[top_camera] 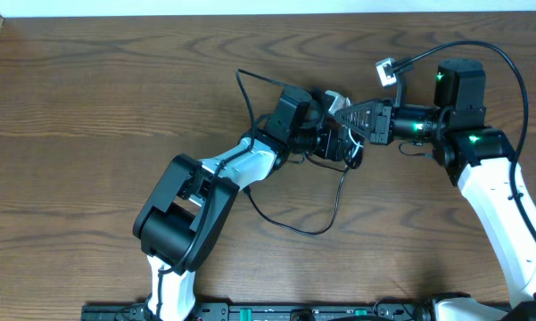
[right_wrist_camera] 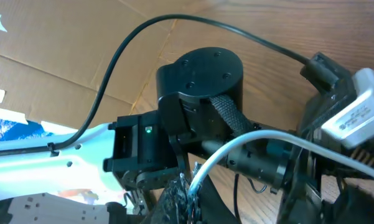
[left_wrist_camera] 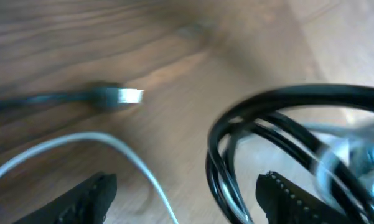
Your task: Untangle cables
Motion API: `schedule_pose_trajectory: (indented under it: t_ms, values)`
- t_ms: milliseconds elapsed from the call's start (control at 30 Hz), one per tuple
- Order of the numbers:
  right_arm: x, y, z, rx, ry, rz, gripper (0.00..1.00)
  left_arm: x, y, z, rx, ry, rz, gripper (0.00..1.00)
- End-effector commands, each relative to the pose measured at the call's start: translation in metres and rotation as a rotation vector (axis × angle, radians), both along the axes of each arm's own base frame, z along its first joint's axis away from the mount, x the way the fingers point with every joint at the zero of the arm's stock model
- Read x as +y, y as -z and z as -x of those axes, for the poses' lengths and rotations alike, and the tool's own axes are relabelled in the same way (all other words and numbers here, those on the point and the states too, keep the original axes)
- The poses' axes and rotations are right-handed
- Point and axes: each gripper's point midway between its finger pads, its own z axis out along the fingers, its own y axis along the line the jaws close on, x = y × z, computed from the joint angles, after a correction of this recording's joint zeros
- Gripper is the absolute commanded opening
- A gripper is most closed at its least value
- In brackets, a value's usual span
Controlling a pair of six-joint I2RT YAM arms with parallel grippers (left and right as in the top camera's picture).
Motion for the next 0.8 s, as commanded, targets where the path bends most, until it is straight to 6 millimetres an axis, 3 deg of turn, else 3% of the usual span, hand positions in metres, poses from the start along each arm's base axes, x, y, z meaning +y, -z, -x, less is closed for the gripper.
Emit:
schedule_pose_trajectory:
  t_ms: [0, 233, 400, 500, 567, 633, 767]
  values:
    - [0.002, -0.007, 0.003, -0.005, -0.013, -0.015, 0.01, 0.02, 0.018, -0.033, 0.042, -0.255, -0.089, 0.76]
    - [-0.001, -0.003, -0.002, 0.031, 0.036, -0.002, 0.01, 0.012, 0.015, -0.036, 0.055, -0.307, -0.056, 0.76]
    - [-0.02, 0.009, -0.018, 0.112, 0.175, 0.039, 0.01, 0.043, 0.04, -0.05, 0.029, -0.461, -0.214, 0.75]
    - [-0.042, 0.013, -0.022, 0.148, 0.245, 0.047, 0.01, 0.073, 0.053, -0.059, 0.009, -0.565, -0.334, 0.72]
    - [-0.083, 0.02, -0.027, 0.188, 0.385, 0.093, 0.01, 0.088, 0.055, -0.063, -0.003, -0.569, -0.374, 0.67]
    - [-0.11, 0.029, -0.028, 0.217, 0.486, 0.145, 0.01, 0.096, 0.052, -0.064, -0.016, -0.561, -0.394, 0.66]
    - [-0.174, 0.052, -0.026, 0.298, 0.667, 0.222, 0.01, 0.115, 0.019, -0.066, -0.082, -0.534, -0.43, 0.65]
